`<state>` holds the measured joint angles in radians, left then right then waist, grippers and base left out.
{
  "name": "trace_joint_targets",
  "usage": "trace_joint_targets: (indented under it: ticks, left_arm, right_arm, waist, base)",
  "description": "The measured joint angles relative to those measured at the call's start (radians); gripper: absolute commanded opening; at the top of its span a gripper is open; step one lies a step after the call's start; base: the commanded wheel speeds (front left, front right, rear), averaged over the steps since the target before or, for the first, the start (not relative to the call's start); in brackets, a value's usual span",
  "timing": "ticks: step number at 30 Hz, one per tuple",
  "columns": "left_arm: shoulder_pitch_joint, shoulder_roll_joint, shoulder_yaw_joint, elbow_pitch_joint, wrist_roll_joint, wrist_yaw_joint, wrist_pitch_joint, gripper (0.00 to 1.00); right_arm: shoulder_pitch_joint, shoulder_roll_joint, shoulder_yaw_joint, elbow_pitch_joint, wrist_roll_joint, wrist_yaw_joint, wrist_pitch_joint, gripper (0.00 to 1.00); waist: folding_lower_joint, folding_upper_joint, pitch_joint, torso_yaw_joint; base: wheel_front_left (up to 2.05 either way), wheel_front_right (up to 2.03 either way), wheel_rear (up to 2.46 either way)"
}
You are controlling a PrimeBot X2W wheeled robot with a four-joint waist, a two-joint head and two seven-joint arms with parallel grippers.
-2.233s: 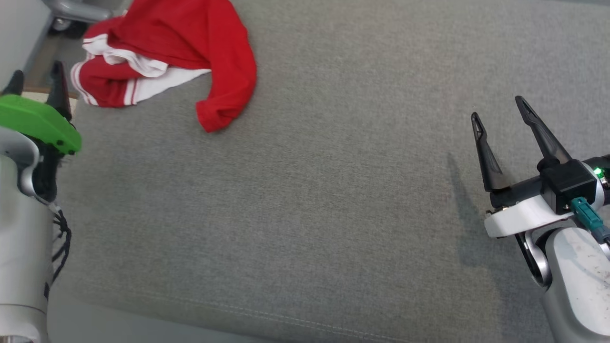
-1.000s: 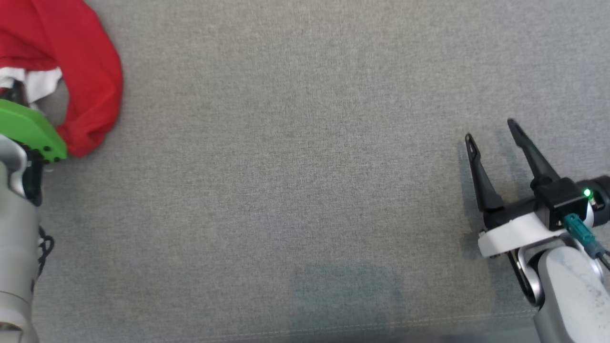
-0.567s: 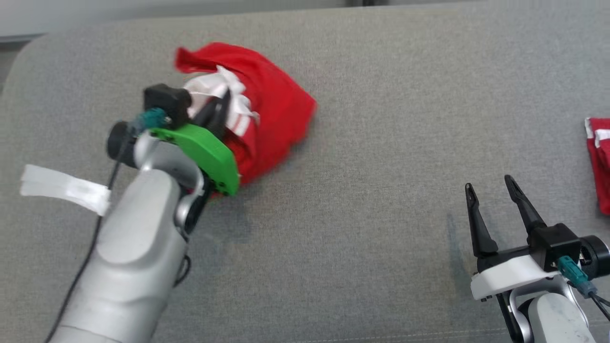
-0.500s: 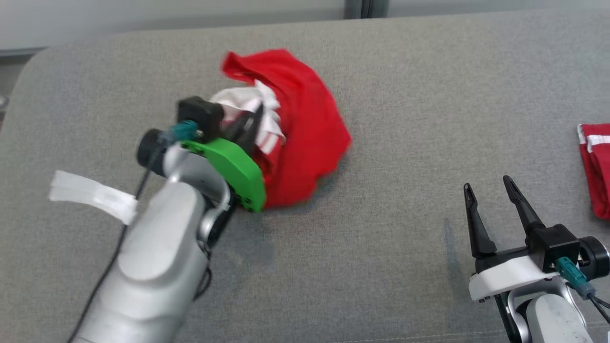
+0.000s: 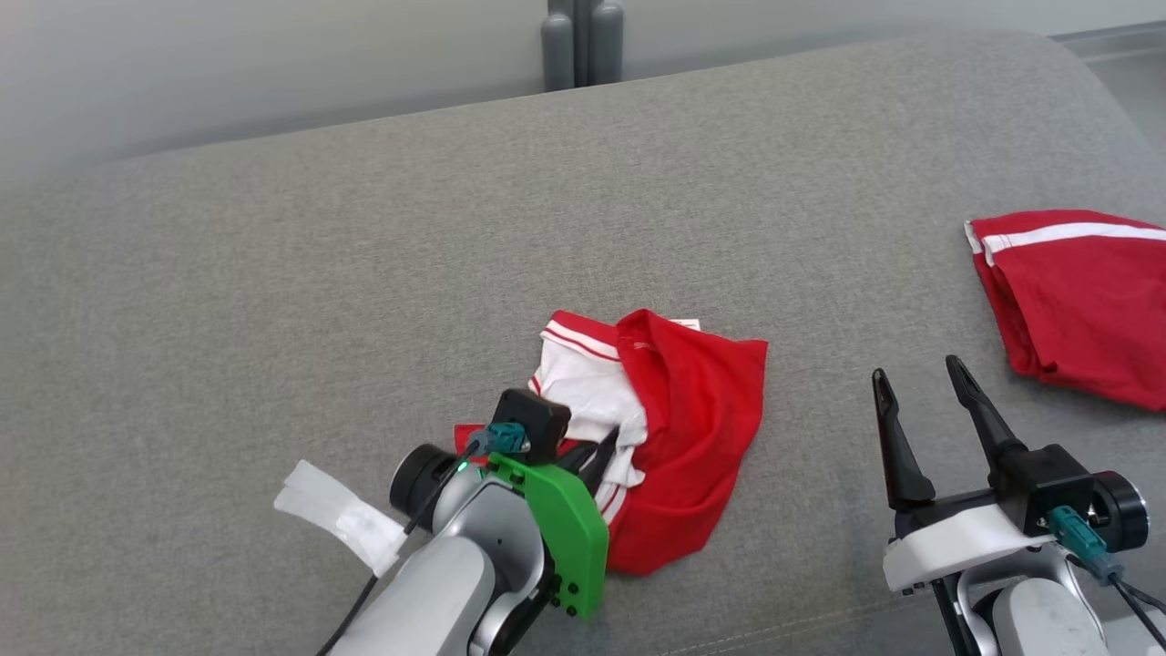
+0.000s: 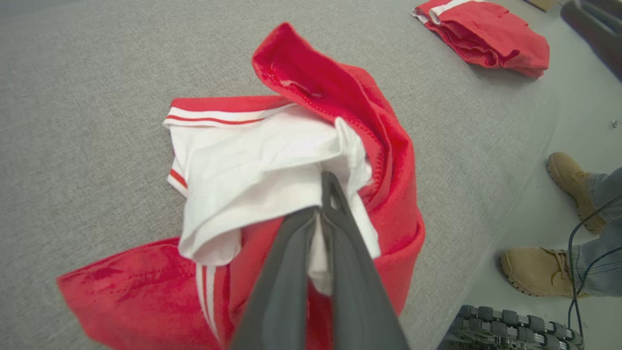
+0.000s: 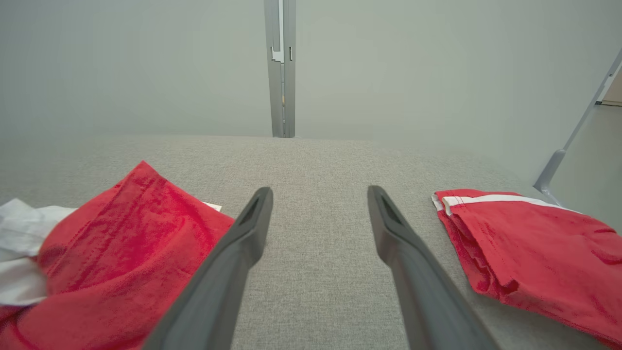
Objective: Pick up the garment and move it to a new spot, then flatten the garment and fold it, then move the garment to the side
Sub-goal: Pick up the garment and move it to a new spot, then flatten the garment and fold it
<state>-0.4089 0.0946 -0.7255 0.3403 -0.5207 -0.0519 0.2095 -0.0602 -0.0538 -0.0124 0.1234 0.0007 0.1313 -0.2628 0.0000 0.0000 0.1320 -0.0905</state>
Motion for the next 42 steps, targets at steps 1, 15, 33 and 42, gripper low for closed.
trace_joint_targets:
  ticks: [1, 15, 33, 42]
  left_arm:
    - [0.009, 0.005, 0.001, 0.018, -0.005, 0.000, 0.001, 0.63]
    - [0.132, 0.026, 0.113, -0.116, -0.222, -0.017, -0.002, 1.00]
    - [0.049, -0.001, 0.230, -0.007, -0.348, -0.023, -0.084, 0.00]
    - [-0.053, 0.160, 0.304, -0.178, -0.329, 0.001, -0.008, 0.00]
  right_arm:
    - [0.000, 0.001, -0.004, 0.001, 0.002, 0.000, 0.000, 1.00]
    - [0.016, 0.002, -0.030, -0.011, 0.003, 0.000, 0.000, 1.00]
    - [0.019, 0.003, -0.021, -0.001, -0.003, 0.000, 0.000, 1.00]
    - [0.035, 0.003, -0.018, 0.005, 0.007, 0.000, 0.000, 1.00]
  waist:
    - [0.0000, 0.0000, 0.001, -0.010]
    - [0.0000, 0.0000, 0.013, -0.028]
    - [0.0000, 0.0000, -0.009, -0.087]
    - [0.0000, 0.0000, -0.043, -0.089]
  base:
    - [0.00, 0.00, 0.00]
    - [0.00, 0.00, 0.00]
    - [0.00, 0.00, 0.00]
    - [0.00, 0.00, 0.00]
